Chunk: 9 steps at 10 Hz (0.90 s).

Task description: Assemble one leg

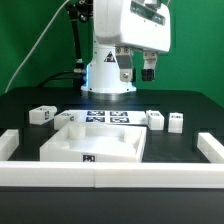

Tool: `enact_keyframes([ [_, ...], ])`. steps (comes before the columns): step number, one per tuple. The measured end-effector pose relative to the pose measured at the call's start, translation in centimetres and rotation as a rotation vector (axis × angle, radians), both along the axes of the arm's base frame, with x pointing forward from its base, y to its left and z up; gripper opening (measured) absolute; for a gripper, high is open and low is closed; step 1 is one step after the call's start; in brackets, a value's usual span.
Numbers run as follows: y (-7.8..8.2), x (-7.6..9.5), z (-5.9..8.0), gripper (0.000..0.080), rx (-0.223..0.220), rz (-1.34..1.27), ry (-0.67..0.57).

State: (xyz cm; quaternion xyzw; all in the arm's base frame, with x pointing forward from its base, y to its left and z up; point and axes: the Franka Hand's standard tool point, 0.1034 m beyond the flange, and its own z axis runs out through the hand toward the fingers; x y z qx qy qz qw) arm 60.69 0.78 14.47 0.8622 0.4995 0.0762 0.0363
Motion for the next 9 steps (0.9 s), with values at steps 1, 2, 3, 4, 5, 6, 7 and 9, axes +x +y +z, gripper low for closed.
enact_keyframes([
  [1,0.0,0.0,0.0,0.065,0.0,0.0,0.0],
  [2,0.0,0.0,0.0,0.065,0.0,0.0,0.0],
  [3,-0.01,0.0,0.0,0.065,0.0,0.0,0.0],
  [4,-0.01,-0.01,-0.03,0.065,-0.001,0.001,0.0],
  [5,-0.01,-0.01,-0.04,0.065,-0.001,0.001,0.001],
  [6,-0.01,-0.02,-0.04,0.065,-0.001,0.001,0.001],
  [7,-0.01,-0.02,-0.05,0.065,-0.001,0.001,0.001],
  [9,0.45,-0.36,-0.18,0.065,0.001,-0.016,0.006],
])
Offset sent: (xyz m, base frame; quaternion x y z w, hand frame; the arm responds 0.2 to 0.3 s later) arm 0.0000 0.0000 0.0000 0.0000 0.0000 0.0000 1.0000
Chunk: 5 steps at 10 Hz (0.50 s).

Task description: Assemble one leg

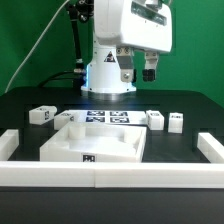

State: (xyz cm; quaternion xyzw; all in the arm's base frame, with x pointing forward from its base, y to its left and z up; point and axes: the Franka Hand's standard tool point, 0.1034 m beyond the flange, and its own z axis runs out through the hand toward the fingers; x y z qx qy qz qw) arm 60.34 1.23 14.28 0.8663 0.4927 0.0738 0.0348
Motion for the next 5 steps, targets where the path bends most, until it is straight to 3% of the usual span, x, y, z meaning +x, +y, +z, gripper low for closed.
enact_keyframes([
  [2,0.5,-2.8,-2.3,0.065,0.001,0.005,0.042],
  [5,-1.8,-6.6,-5.3,0.065,0.0,0.002,0.137],
])
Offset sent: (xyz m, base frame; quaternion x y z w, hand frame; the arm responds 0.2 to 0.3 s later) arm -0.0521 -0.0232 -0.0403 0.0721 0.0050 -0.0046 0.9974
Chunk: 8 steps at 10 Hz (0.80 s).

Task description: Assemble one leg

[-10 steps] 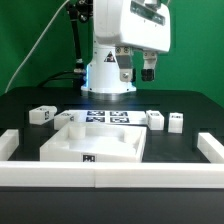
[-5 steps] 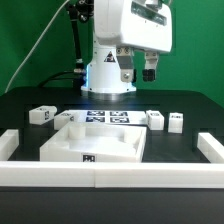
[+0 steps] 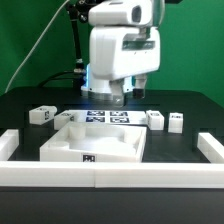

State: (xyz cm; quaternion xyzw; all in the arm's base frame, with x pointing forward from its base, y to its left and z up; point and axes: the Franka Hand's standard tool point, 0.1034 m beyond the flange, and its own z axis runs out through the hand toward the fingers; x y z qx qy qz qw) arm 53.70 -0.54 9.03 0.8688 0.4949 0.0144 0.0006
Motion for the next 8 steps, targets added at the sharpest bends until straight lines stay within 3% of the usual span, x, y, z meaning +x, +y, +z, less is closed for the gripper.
enact_keyframes([
  [5,-0.2,-0.2,-0.2,0.065,-0.003,0.027,0.007],
  [8,-1.7,-2.2,-2.6,0.065,-0.001,0.255,0.04],
])
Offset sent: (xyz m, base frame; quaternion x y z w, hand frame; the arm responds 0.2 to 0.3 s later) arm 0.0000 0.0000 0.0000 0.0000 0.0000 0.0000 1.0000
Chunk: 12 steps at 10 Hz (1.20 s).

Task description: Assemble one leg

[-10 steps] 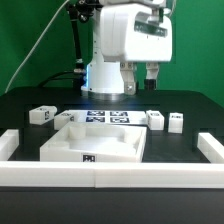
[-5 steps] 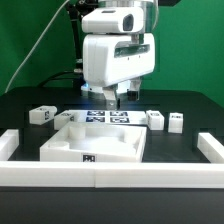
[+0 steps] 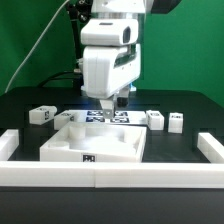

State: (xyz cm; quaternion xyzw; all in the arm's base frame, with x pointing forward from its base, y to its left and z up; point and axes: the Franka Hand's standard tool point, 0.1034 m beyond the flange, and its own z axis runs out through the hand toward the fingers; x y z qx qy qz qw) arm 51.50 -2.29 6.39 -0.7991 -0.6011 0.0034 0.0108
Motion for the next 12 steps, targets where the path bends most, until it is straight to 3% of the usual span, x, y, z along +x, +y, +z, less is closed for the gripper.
enact_keyframes([
  [2,-0.4,-0.9,-0.8,0.065,0.001,0.005,0.022],
  [6,-0.4,-0.8,-0.8,0.065,0.002,0.006,0.021],
  [9,0.5,-3.0,-2.9,0.065,0.011,0.018,-0.015],
  [12,0.6,-3.8,-4.8,0.065,0.018,0.012,-0.003],
])
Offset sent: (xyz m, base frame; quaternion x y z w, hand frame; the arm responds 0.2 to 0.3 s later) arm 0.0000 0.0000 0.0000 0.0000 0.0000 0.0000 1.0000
